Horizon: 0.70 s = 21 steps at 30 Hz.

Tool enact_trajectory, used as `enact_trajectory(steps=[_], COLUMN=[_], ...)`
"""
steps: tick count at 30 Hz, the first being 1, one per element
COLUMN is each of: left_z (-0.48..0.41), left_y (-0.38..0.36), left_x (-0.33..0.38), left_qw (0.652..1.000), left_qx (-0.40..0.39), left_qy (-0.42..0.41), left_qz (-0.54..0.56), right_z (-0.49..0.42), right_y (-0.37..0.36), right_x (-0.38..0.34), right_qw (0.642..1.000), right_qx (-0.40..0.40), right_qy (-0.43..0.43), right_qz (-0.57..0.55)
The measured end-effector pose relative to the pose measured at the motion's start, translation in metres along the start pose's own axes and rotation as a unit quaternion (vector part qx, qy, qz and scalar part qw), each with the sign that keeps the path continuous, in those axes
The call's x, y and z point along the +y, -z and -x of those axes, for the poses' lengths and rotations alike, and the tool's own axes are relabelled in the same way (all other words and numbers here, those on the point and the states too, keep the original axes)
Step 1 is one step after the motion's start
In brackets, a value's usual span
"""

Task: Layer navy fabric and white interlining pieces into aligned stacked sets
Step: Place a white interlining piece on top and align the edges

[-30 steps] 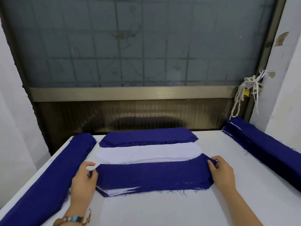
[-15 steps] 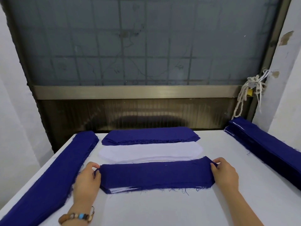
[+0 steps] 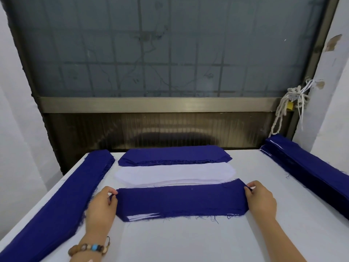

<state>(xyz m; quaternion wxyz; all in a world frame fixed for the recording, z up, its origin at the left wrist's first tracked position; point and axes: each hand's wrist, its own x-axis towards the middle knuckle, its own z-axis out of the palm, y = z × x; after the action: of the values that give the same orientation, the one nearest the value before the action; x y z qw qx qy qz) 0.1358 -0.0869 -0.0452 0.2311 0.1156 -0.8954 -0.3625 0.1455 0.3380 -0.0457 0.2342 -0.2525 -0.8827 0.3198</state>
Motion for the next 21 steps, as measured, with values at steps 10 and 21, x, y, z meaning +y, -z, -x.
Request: enact_trajectory(steps=[10,21], left_z=[-0.0018,0.0019], left_y=[-0.0001,0.0012], left_x=[0.0009,0.0042], left_qw=[1.0,0.987], left_qx=[0.015,-0.009], left_qy=[-0.01,-0.153], left_qz=[-0.006,0.05], right_z=[0.0009,0.0013], right_y=[0.001,-0.0001], right_x=[-0.0025,-0.0027], right_qw=[0.998,0.984], right_qx=[0.006,0.05], right_qy=[0.022,0.17], right_qz=[0.053,-0.005])
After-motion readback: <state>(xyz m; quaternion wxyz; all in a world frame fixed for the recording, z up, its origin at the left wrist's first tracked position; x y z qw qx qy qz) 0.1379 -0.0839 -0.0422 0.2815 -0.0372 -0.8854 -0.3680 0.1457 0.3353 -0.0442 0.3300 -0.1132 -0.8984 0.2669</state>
